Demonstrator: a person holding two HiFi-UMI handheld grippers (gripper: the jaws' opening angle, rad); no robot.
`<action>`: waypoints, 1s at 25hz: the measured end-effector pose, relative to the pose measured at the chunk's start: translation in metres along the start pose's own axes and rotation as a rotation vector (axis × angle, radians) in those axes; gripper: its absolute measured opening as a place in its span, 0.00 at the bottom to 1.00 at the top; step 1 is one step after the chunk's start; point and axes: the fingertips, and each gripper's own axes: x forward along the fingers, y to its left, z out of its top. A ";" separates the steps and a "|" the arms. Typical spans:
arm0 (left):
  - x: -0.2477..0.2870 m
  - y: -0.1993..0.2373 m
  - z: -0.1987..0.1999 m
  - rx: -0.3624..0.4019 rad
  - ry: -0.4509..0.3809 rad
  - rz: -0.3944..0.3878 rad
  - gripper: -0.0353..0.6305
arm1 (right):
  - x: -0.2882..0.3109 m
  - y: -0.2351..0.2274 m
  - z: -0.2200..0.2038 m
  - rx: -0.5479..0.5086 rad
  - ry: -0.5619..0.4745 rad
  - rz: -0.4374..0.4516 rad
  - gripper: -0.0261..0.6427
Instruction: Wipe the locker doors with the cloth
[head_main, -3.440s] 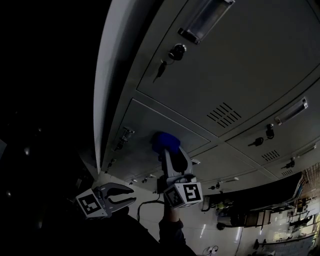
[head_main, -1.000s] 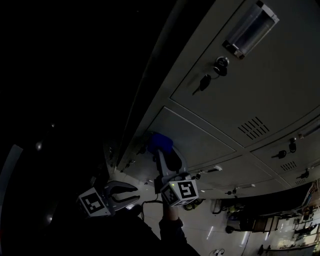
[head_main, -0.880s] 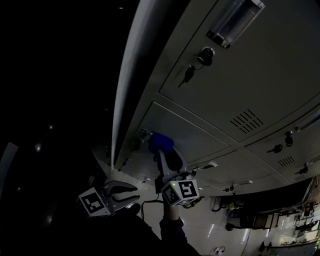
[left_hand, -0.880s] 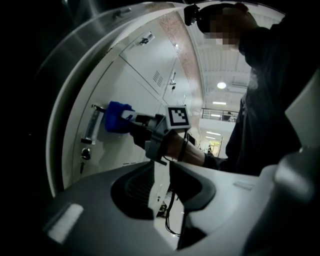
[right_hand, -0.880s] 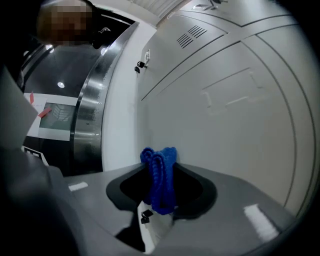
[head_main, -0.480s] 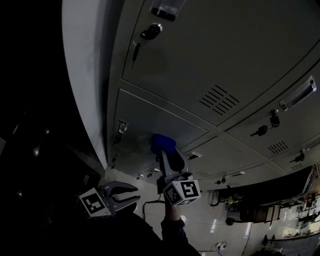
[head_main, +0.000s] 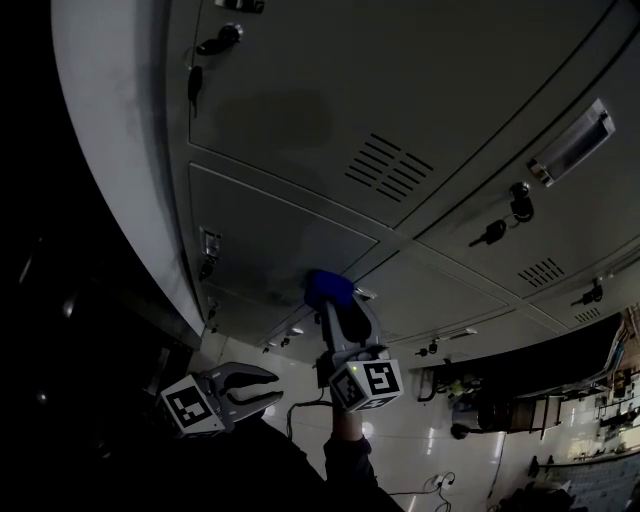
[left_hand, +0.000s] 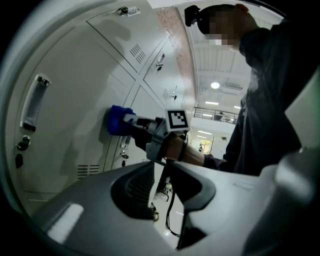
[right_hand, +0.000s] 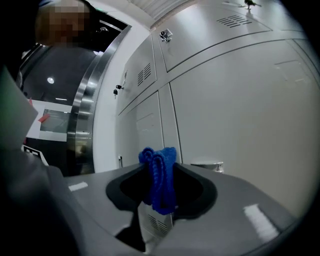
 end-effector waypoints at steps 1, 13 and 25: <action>0.001 -0.001 0.000 -0.001 0.001 -0.004 0.19 | -0.001 -0.001 0.000 0.001 0.000 -0.003 0.24; -0.061 0.022 -0.002 0.006 0.007 0.013 0.19 | 0.047 0.082 -0.009 0.056 -0.020 0.111 0.24; -0.101 0.040 -0.010 0.000 -0.001 0.117 0.19 | 0.091 0.127 -0.035 0.046 0.027 0.206 0.24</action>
